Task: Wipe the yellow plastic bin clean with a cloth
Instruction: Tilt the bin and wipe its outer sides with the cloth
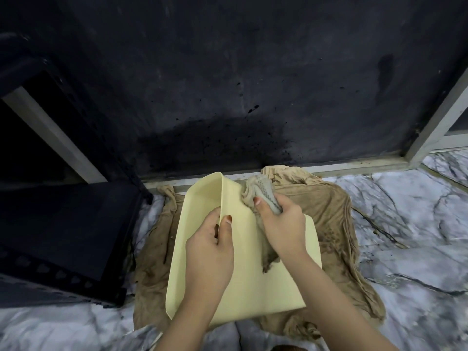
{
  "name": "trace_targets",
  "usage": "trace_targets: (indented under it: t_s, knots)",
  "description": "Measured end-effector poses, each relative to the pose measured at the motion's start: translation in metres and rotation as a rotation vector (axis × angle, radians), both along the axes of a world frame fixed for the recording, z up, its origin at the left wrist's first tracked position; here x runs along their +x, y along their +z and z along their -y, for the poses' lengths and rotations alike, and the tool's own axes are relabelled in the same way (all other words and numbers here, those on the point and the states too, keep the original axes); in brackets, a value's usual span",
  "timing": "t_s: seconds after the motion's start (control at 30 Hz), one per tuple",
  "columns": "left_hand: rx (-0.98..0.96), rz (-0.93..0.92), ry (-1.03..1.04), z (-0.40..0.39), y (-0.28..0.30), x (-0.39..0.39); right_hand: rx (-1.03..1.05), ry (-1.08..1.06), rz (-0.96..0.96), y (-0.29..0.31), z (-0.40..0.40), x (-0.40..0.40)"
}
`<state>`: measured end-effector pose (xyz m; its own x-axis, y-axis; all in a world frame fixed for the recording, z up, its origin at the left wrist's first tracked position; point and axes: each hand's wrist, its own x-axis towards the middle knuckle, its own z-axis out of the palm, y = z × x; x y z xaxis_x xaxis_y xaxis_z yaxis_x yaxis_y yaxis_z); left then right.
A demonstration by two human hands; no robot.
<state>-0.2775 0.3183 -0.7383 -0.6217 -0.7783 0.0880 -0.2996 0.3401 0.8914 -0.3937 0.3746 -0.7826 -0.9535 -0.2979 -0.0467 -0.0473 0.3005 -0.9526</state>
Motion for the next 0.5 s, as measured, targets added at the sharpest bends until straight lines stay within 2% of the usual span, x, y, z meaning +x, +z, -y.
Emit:
trace_targets:
  t_s: [0.33,0.5]
  knots:
    - [0.081,-0.023,0.011,0.004,-0.001,0.004,0.118,-0.21,0.154,-0.056,-0.044,-0.03]
    - [0.213,-0.034,-0.019,0.004,0.001,0.002,0.104,-0.294,0.248,-0.077,-0.078,-0.015]
